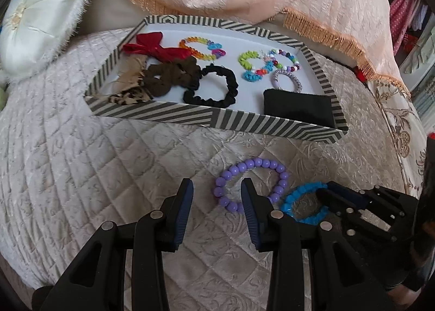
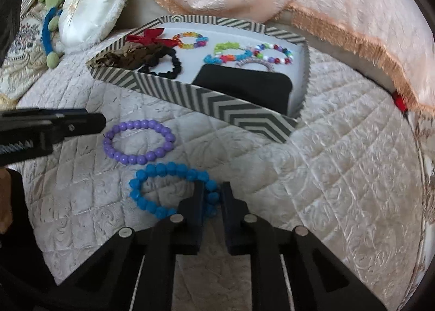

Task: Organize jewelry
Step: 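Grasp the purple bead bracelet with left tool while right tool grasps blue bracelet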

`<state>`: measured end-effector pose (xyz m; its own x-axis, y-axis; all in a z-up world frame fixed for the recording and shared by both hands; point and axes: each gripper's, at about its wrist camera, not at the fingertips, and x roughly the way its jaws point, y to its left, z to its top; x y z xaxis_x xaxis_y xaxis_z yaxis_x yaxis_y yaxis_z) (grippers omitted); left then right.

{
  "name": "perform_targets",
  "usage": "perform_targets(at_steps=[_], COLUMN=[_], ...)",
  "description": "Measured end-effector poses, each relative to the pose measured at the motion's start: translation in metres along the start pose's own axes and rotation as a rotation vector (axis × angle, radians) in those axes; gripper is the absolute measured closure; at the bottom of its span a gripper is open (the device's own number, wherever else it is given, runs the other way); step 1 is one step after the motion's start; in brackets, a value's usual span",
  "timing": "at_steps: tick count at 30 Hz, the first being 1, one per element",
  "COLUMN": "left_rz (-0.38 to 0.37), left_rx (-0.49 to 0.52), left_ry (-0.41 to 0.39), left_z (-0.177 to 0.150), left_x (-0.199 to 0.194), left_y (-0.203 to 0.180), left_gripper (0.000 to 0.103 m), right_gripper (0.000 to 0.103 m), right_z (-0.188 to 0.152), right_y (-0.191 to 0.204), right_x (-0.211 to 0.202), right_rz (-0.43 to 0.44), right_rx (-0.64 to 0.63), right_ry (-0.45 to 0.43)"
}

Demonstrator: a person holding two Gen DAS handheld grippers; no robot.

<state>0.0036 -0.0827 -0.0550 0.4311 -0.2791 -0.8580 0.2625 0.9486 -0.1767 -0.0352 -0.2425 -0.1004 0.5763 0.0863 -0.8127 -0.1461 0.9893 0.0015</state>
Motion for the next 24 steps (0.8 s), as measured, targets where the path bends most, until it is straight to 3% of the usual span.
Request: perform_targets(at_steps=[10,22,24], left_rz=[0.005,0.025,0.028], left_rx=[0.027,0.048,0.046], left_ry=[0.067,0.052,0.038], left_z=[0.001,0.003,0.003], left_x=[0.029,0.034,0.034], left_y=[-0.007,-0.012,-0.011], left_gripper=[0.075,0.076,0.09], right_gripper=[0.089,0.091,0.094], right_z=[-0.001,-0.001,-0.001], right_y=[-0.009,-0.007,-0.007], right_x=[0.004,0.006,0.004], right_rz=[0.04,0.029,0.034], right_rx=[0.036,0.034,0.037], right_ry=[0.001,-0.025,-0.03])
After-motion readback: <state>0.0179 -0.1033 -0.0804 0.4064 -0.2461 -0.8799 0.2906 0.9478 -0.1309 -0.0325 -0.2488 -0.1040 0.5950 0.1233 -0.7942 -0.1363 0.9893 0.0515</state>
